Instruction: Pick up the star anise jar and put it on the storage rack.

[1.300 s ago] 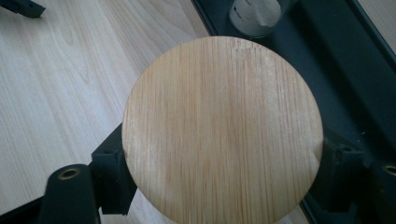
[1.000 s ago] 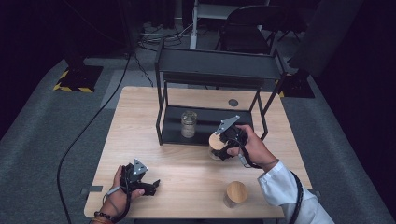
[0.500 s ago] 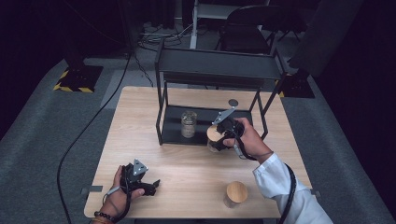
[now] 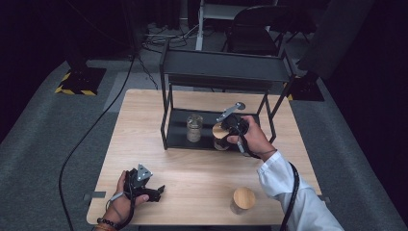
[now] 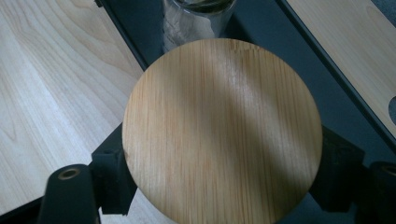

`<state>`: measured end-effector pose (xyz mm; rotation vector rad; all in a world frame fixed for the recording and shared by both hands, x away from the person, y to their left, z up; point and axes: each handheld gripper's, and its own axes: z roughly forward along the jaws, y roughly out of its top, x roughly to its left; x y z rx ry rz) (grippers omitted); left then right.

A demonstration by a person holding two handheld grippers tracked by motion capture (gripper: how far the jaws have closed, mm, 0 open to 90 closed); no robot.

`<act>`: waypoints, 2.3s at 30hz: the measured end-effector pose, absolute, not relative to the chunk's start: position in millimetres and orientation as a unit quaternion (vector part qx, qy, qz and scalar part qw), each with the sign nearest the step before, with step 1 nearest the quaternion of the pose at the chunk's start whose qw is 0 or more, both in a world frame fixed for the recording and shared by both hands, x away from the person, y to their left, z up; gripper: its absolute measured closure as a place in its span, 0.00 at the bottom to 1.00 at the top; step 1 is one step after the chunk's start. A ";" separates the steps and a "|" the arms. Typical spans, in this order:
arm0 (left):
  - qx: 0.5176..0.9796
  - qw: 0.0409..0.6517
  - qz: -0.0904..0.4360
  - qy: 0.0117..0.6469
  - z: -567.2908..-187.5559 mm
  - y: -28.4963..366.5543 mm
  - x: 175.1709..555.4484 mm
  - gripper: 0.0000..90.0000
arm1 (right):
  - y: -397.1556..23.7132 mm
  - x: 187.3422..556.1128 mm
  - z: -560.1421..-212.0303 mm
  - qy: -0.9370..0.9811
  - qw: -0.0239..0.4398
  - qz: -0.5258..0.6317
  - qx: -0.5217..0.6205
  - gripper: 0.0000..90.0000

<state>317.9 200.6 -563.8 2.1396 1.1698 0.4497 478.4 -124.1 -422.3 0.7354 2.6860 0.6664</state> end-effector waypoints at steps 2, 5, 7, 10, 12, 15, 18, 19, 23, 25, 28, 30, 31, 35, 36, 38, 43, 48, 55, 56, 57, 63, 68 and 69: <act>0.816 0.325 0.171 0.446 -563.8 200.6 317.9 0.00 | -122.7 480.3 -423.6 0.928 0.138 0.230 0.257 0.27; 0.816 0.325 0.172 0.446 -563.8 200.6 317.9 0.00 | -121.6 484.5 -425.8 0.928 0.138 0.227 0.262 0.27; 0.816 0.325 0.172 0.446 -563.8 200.6 318.0 0.00 | -121.7 487.6 -427.0 0.927 0.140 0.227 0.264 0.27; 0.816 0.325 0.171 0.446 -563.8 200.7 318.0 0.00 | -123.0 492.6 -429.4 0.924 0.141 0.228 0.274 0.27; 0.816 0.325 0.171 0.446 -563.8 200.6 318.0 0.00 | -124.4 496.3 -432.1 0.922 0.142 0.228 0.280 0.27; 0.816 0.325 0.171 0.446 -563.8 200.6 318.0 0.00 | -125.7 501.7 -435.8 0.920 0.137 0.228 0.289 0.27; 0.817 0.325 0.172 0.445 -563.8 200.7 318.0 0.00 | -126.0 506.8 -438.8 0.917 0.142 0.224 0.299 0.27; 0.817 0.325 0.171 0.445 -563.7 200.7 318.0 0.00 | -126.2 508.4 -439.7 0.915 0.142 0.223 0.304 0.27; 0.817 0.325 0.171 0.445 -563.7 200.7 318.0 0.00 | -126.5 514.0 -443.6 0.912 0.145 0.224 0.311 0.27; 0.817 0.325 0.171 0.445 -563.7 200.7 318.0 0.00 | -126.3 517.8 -447.0 0.911 0.143 0.224 0.315 0.27; 0.817 0.325 0.171 0.445 -563.8 200.7 318.0 0.00 | -125.3 522.7 -453.0 0.909 0.138 0.219 0.327 0.27; 0.816 0.325 0.171 0.446 -563.8 200.6 318.0 0.00 | -125.7 526.0 -456.7 0.909 0.138 0.215 0.331 0.27; 0.816 0.325 0.171 0.446 -563.8 200.6 318.0 0.00 | -125.8 527.2 -458.4 0.908 0.136 0.215 0.333 0.27; 0.817 0.325 0.171 0.445 -563.7 200.7 318.0 0.00 | -127.0 530.1 -463.2 0.907 0.129 0.213 0.340 0.27; 0.817 0.325 0.171 0.445 -563.8 200.7 318.0 0.00 | -126.9 530.6 -464.1 0.907 0.128 0.214 0.340 0.27; 0.817 0.325 0.171 0.445 -563.7 200.7 318.0 0.00 | -126.8 531.2 -465.8 0.907 0.128 0.214 0.338 0.27; 0.817 0.325 0.171 0.445 -563.7 200.7 318.0 0.00 | -126.4 531.7 -468.6 0.906 0.124 0.217 0.342 0.27; 0.817 0.325 0.171 0.445 -563.8 200.7 318.0 0.00 | -128.2 532.5 -470.4 0.901 0.119 0.220 0.353 0.27; 0.817 0.325 0.171 0.445 -563.7 200.7 318.0 0.00 | -130.3 532.7 -471.5 0.903 0.118 0.216 0.351 0.27; 0.817 0.325 0.171 0.445 -563.7 200.7 318.0 0.00 | -130.7 533.1 -472.3 0.903 0.115 0.217 0.353 0.26; 0.817 0.325 0.171 0.445 -563.8 200.7 318.0 0.00 | -131.4 533.7 -472.9 0.903 0.114 0.218 0.352 0.26; 0.817 0.325 0.172 0.445 -563.8 200.7 318.1 0.00 | -131.9 534.3 -473.8 0.903 0.115 0.216 0.353 0.26; 0.817 0.325 0.171 0.445 -563.7 200.7 318.1 0.00 | -130.5 534.4 -475.7 0.904 0.120 0.210 0.352 0.24; 0.817 0.325 0.171 0.445 -563.7 200.7 318.1 0.00 | -130.5 534.4 -475.7 0.904 0.120 0.210 0.352 0.24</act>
